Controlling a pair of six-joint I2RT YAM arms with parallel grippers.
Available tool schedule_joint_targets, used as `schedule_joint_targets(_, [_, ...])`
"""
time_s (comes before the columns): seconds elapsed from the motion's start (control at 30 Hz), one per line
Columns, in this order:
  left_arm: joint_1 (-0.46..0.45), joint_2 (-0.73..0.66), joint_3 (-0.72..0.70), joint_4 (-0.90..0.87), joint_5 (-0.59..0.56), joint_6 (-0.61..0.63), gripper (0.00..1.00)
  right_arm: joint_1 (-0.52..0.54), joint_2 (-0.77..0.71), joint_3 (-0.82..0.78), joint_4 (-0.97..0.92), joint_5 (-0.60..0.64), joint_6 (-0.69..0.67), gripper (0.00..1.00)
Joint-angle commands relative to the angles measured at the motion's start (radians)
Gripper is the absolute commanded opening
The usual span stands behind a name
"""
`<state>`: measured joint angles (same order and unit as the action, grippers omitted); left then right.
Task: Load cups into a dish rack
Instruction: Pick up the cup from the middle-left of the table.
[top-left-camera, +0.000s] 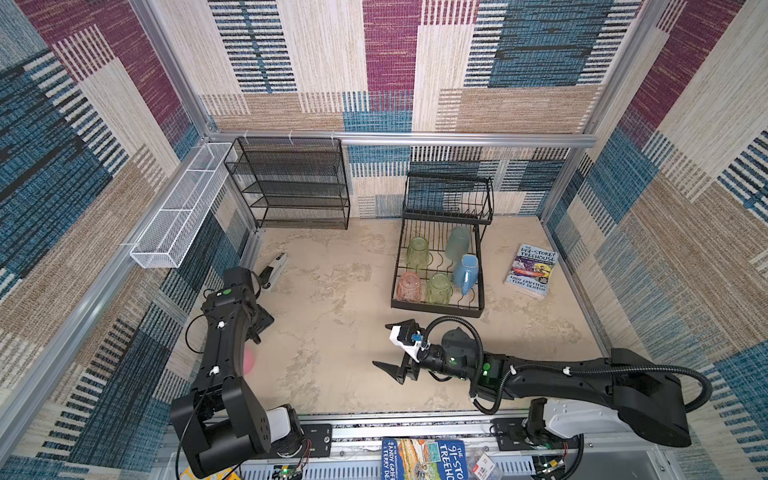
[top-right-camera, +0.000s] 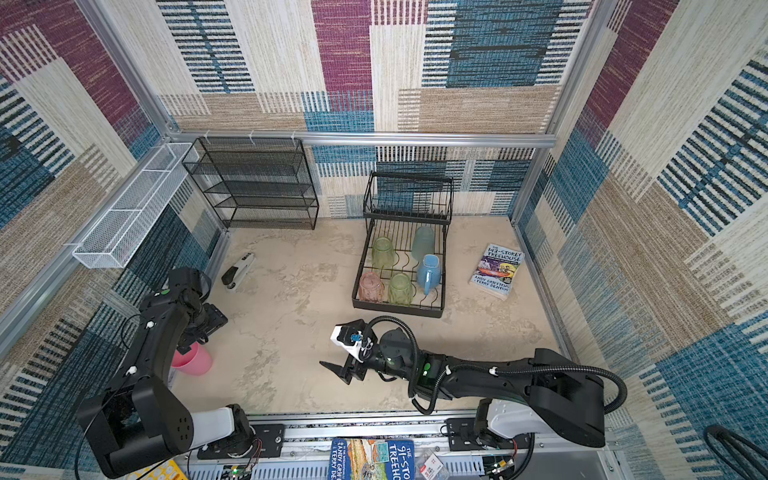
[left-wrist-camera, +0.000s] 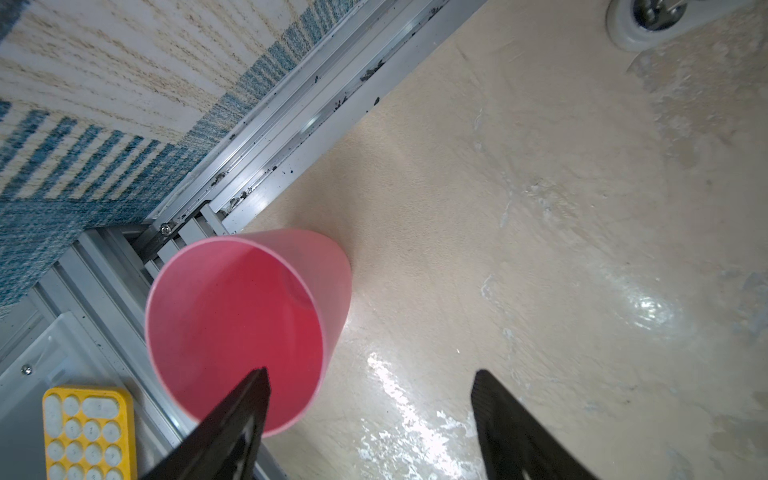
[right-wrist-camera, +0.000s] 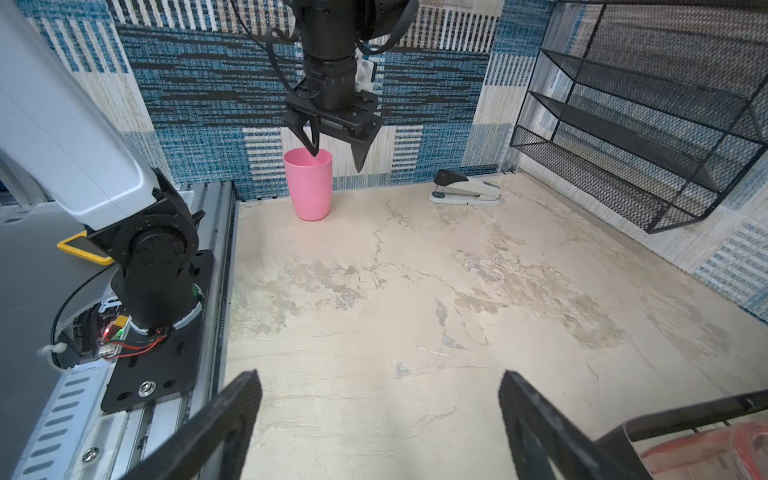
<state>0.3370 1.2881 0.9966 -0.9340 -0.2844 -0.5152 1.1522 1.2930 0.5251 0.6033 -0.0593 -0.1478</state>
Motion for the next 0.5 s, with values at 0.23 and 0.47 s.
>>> schedule_joint_targets(0.23, [0.031,0.022,-0.013,0.034,0.019,0.022,0.71,0.012,0.002,-0.033,0.112,0.019,-0.031,0.92])
schedule_joint_targets(0.47, [0.038,0.027,-0.016,0.028,0.007,0.027,0.58,0.012,0.008,-0.036,0.123,0.022,-0.026,0.92])
